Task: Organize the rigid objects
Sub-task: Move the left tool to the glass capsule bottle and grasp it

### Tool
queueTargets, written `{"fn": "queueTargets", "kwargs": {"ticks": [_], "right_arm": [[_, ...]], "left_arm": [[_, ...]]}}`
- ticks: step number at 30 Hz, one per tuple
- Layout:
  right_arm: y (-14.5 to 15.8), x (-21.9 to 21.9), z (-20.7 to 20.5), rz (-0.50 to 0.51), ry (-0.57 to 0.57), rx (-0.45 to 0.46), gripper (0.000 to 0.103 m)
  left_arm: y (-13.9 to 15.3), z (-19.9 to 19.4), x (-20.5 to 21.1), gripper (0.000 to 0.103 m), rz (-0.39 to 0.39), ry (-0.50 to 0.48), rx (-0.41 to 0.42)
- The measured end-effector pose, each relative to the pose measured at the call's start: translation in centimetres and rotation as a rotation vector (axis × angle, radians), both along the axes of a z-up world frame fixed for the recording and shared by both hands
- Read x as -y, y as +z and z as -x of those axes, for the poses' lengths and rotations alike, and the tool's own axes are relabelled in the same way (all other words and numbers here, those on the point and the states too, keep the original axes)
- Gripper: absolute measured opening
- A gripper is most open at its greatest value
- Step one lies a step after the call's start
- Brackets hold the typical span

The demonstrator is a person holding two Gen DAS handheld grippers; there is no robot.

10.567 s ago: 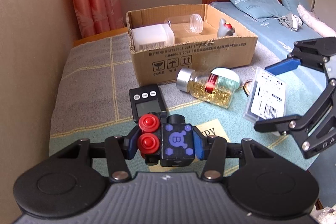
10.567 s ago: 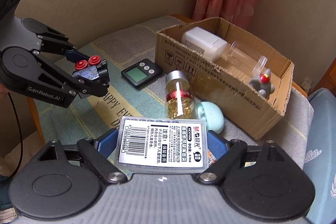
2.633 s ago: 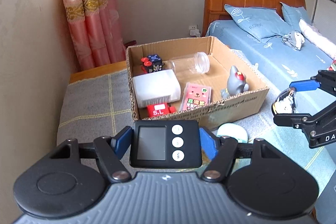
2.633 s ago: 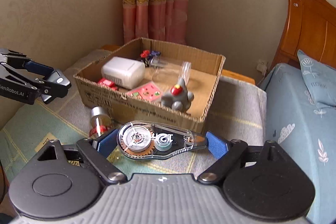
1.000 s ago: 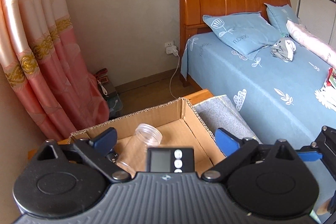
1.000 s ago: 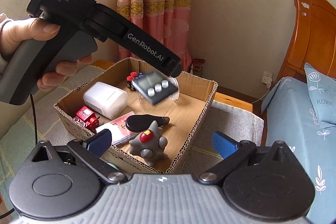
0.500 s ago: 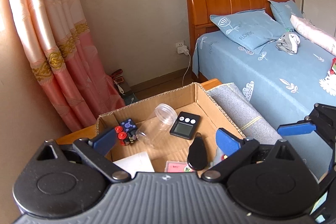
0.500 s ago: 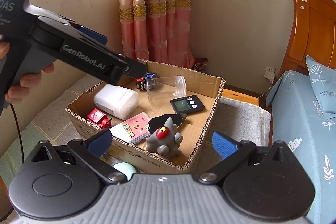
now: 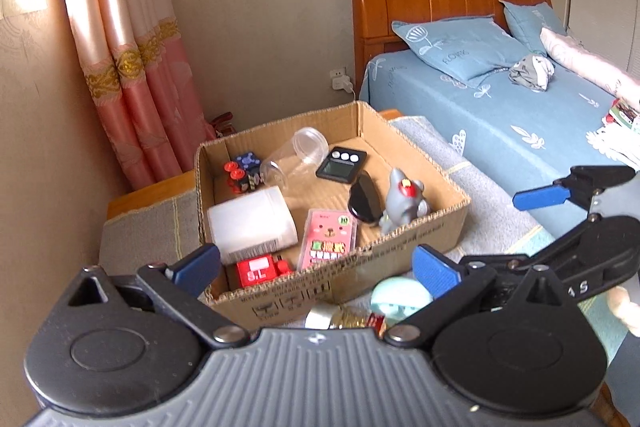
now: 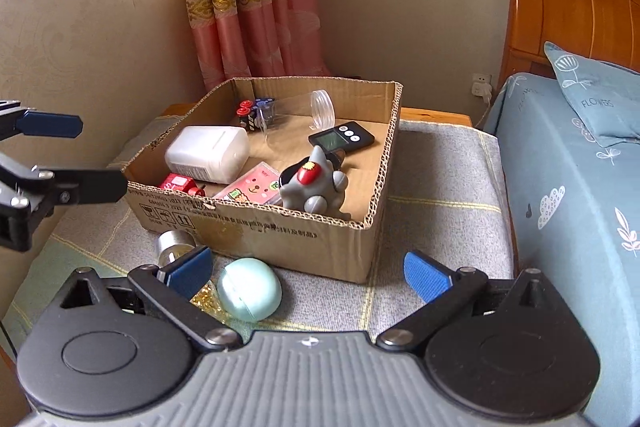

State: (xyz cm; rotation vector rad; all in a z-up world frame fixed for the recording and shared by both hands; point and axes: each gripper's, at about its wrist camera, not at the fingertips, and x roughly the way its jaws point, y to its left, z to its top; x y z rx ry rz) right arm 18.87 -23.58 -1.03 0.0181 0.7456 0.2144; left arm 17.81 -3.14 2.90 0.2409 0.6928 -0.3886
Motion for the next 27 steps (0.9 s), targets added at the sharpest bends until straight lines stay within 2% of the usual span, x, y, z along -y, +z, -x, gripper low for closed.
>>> {"fn": "queueTargets", "kwargs": {"ticks": [4, 11, 18, 21, 27], "right_arm": [[-1.2, -0.1, 0.8, 0.012, -0.031, -0.017, 0.103], [-3.1, -0.3, 1.3, 0.076, -0.053, -0.051, 0.103], [-4.4, 0.4, 1.4, 0.046, -0.079, -0.090, 0.103], [-4.9, 0.6, 1.6, 0.033, -0.082, -0.111, 0.103], [-5.8, 1.0, 1.9, 0.021, -0.069, -0.144, 0.103]], "left_arm": [[-2.7, 0.7, -0.3, 0.102, -0.013, 0.019, -0.066], [-7.2, 2.5, 0.0, 0.102, -0.016, -0.020, -0.139], [-12.1, 2.8, -0.1, 0.102, -0.023, -0.017, -0.255], [-12.4, 3.4, -0.4, 0.102, 0.004, -0.020, -0.200], [-12.5, 2.8, -0.6, 0.103, 0.019, -0.040, -0.165]]}}
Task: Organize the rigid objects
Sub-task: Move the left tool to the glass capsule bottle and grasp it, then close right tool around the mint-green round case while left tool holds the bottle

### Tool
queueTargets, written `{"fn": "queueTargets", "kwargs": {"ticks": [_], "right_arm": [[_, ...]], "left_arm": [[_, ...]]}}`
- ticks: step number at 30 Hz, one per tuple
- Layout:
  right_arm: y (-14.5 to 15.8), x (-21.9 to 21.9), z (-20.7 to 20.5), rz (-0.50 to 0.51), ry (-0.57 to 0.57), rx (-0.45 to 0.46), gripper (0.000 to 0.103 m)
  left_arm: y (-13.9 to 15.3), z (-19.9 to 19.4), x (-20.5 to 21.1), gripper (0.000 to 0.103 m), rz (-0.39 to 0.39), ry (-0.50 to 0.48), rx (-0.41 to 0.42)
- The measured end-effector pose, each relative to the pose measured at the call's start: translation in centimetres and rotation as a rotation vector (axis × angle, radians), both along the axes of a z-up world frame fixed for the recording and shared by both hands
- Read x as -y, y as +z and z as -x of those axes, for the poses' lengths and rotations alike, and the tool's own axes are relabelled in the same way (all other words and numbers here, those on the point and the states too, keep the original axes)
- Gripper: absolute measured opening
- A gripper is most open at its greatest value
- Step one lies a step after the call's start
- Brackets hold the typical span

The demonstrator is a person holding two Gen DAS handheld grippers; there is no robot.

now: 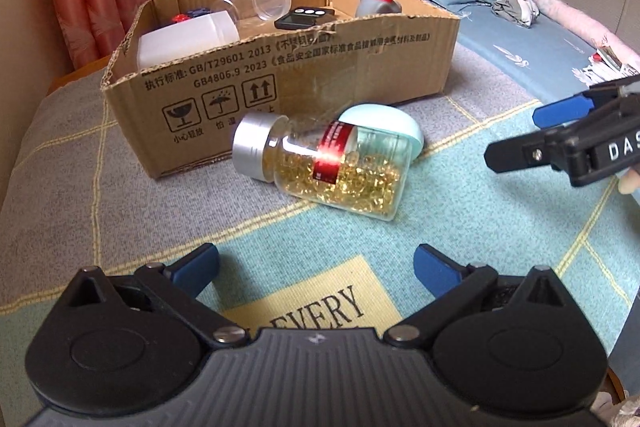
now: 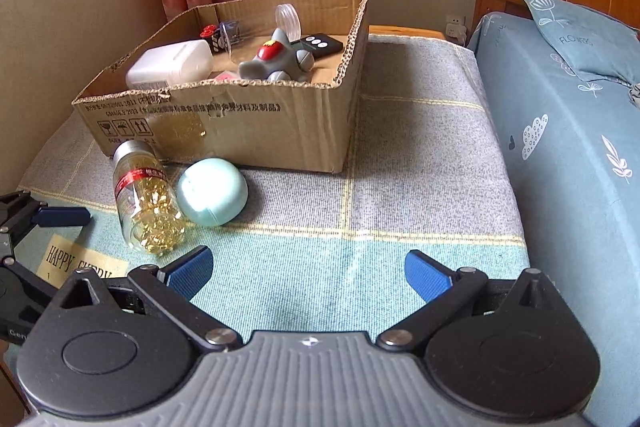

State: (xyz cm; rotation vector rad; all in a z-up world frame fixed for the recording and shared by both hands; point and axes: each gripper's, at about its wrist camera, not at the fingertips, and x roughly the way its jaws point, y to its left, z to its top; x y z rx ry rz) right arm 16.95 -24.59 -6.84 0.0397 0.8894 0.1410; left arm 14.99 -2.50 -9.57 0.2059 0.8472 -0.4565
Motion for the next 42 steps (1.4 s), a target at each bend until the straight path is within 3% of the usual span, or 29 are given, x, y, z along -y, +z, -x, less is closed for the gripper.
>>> {"fn": "queueTargets", "kwargs": {"ticks": [6, 11, 26, 30, 42], "right_arm": [[-1.7, -1.1, 0.5, 0.029, 0.038, -0.045, 0.103], [-2.0, -2.4, 0.9, 0.127, 0.082, -0.034, 0.103], [-2.2, -2.5, 0.9, 0.117, 0.084, -0.009, 0.103], [-2.3, -2.7, 0.6, 0.118, 0.100, -0.008, 0.103], [-2.2, -4.0, -0.4, 0.121, 0.161, -0.005, 0.103]], "left_arm": [[-0.3, -1.4, 0.2, 0.103, 0.018, -0.048, 0.036], [-0.5, -2.7, 0.2, 0.103, 0.028, -0.070, 0.055], [0.1, -3.5, 1.9, 0.102, -0.023, -0.109, 0.112], [0.6, -3.8, 1.5, 0.093, 0.022, -0.081, 0.081], [1.1, -3.6, -1.7, 0.093, 0.009, 0.142, 0.012]]}}
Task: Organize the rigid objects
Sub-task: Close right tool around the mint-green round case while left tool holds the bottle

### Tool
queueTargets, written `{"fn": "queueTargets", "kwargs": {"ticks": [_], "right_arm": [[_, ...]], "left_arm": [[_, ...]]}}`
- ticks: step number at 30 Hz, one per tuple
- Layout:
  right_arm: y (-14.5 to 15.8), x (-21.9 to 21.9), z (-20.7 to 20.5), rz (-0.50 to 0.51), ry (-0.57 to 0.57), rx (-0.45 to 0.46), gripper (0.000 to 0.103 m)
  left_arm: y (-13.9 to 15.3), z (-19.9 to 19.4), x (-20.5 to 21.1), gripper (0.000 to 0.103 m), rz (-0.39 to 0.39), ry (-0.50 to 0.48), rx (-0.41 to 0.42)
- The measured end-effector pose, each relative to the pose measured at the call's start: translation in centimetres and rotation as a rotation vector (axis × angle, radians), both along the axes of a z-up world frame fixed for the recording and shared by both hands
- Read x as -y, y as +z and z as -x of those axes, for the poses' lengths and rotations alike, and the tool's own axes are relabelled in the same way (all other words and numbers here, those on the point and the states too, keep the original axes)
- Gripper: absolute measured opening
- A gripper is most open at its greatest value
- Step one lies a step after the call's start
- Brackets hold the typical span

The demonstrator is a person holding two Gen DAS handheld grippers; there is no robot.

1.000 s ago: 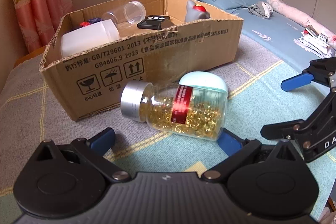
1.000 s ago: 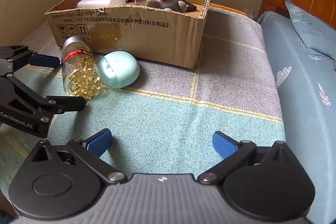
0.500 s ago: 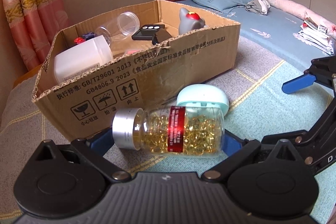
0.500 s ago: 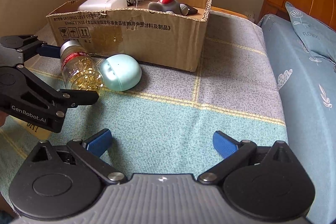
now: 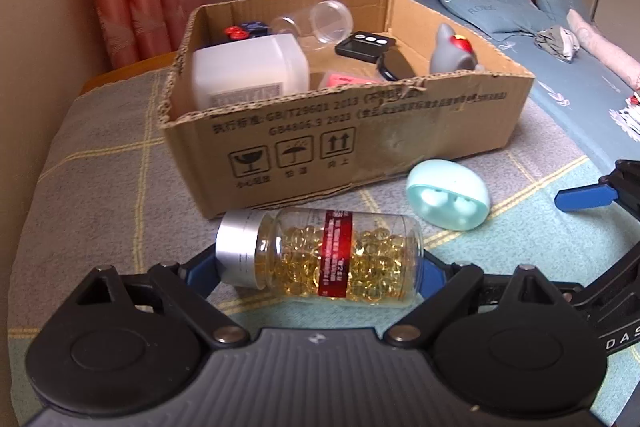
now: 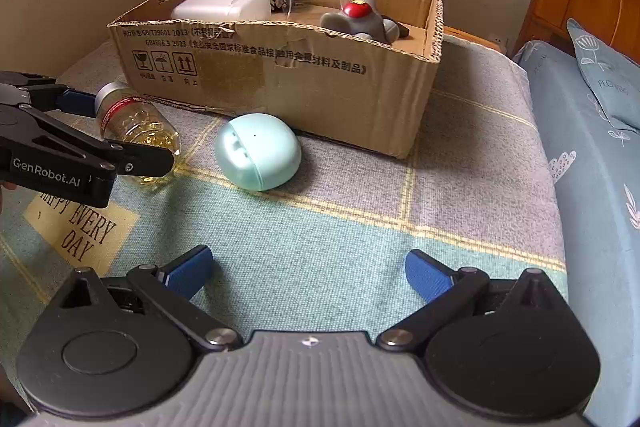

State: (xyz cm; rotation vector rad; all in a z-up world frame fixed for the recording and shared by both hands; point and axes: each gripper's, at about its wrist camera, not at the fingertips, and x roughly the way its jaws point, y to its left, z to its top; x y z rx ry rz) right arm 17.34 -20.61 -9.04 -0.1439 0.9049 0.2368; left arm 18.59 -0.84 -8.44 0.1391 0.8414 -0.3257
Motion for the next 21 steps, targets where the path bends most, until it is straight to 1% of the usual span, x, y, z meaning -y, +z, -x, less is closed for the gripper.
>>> {"fn": "queueTargets", "kwargs": {"ticks": [5, 8, 15, 21], "right_arm": [[0.0, -1.0, -0.7, -0.001, 0.045, 0.004, 0.103], [0.0, -1.6, -1.5, -0.003, 0.078, 0.010, 0.103], [-0.1, -2.9, -3.9, -0.015, 0.181, 0.038, 0.103], [0.0, -3.6, -4.8, -0.021, 0.250, 0.045, 0.103]], "left_arm": [[0.0, 0.5, -1.4, 0.093, -0.023, 0.052, -0.007], [0.0, 0.7, -2.0, 0.093, -0.021, 0.074, -0.009], [0.2, 0.8, -2.6, 0.093, -0.010, 0.092, -0.021], [0.2, 1.0, -3.1, 0.093, -0.001, 0.106, -0.025]]}}
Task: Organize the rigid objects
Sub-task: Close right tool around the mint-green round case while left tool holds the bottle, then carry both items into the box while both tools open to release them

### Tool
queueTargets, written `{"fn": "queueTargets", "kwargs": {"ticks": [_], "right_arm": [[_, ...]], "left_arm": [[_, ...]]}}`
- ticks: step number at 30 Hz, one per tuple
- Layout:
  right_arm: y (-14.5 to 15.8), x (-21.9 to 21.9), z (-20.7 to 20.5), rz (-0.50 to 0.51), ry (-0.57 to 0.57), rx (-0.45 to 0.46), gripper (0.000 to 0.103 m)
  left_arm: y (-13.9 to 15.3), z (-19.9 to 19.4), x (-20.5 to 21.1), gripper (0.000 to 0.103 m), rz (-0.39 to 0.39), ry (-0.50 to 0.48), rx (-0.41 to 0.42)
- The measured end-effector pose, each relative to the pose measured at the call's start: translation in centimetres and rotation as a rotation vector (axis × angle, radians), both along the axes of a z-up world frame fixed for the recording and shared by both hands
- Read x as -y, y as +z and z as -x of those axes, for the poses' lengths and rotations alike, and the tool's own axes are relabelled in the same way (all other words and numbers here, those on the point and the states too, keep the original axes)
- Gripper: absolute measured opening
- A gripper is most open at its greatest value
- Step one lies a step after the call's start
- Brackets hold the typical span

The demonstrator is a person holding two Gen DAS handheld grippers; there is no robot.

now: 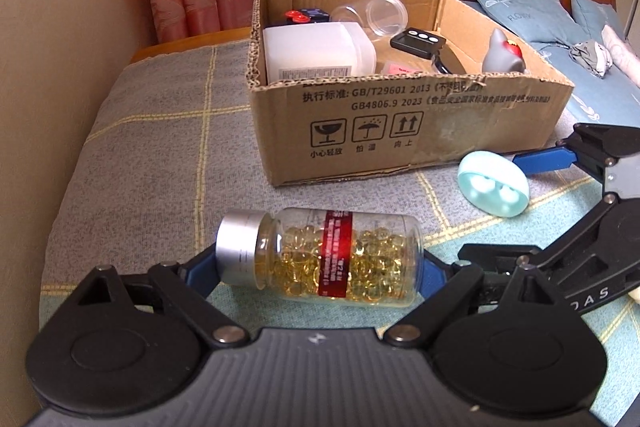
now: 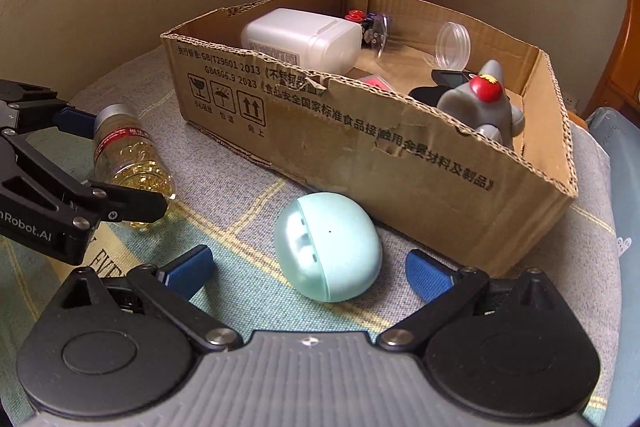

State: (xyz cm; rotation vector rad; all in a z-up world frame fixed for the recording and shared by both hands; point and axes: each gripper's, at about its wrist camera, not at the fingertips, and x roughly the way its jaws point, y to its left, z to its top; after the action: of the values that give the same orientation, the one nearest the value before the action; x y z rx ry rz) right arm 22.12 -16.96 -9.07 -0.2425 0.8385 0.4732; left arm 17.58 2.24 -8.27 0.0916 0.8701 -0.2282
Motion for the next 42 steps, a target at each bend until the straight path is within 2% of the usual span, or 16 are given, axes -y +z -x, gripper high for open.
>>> {"fn": "queueTargets", "kwargs": {"ticks": [3, 6, 9, 14, 16, 24, 28, 33, 42], "right_arm": [[0.0, -0.7, 0.6, 0.006, 0.068, 0.000, 0.103], [0.1, -0.8, 0.9, -0.004, 0.078, 0.013, 0.101], [0.2, -0.8, 0.6, -0.014, 0.073, 0.027, 0.092], [0.8, -0.6, -0.1, -0.010, 0.063, 0.039, 0.066], [1.1, -0.5, -0.2, -0.006, 0.066, 0.038, 0.060], [1.0, -0.7, -0.4, 0.009, 0.088, 0.050, 0.064], [1.0, -0.9, -0.4, 0.011, 0.111, 0.047, 0.059], [1.0, -1.1, 0.5, 0.029, 0.118, 0.050, 0.059], [2.4, -0.7, 2.6, 0.056, 0.157, 0.074, 0.059]], "left_arm": [[0.0, -0.1, -0.2, 0.093, 0.002, 0.006, 0.000], [-0.1, -0.1, -0.5, 0.093, 0.007, 0.010, -0.001], [-0.1, -0.2, -0.5, 0.093, 0.009, 0.010, -0.002], [-0.1, -0.2, -0.6, 0.093, 0.010, 0.008, -0.004], [0.0, -0.2, -0.6, 0.093, 0.011, 0.008, -0.004], [0.0, -0.6, -0.7, 0.093, -0.001, 0.004, -0.001], [0.0, -0.7, -0.7, 0.093, 0.004, 0.001, -0.007], [0.2, -0.7, -0.9, 0.093, 0.029, -0.005, -0.029], [2.1, 0.2, -0.2, 0.093, 0.004, -0.066, -0.011]]}}
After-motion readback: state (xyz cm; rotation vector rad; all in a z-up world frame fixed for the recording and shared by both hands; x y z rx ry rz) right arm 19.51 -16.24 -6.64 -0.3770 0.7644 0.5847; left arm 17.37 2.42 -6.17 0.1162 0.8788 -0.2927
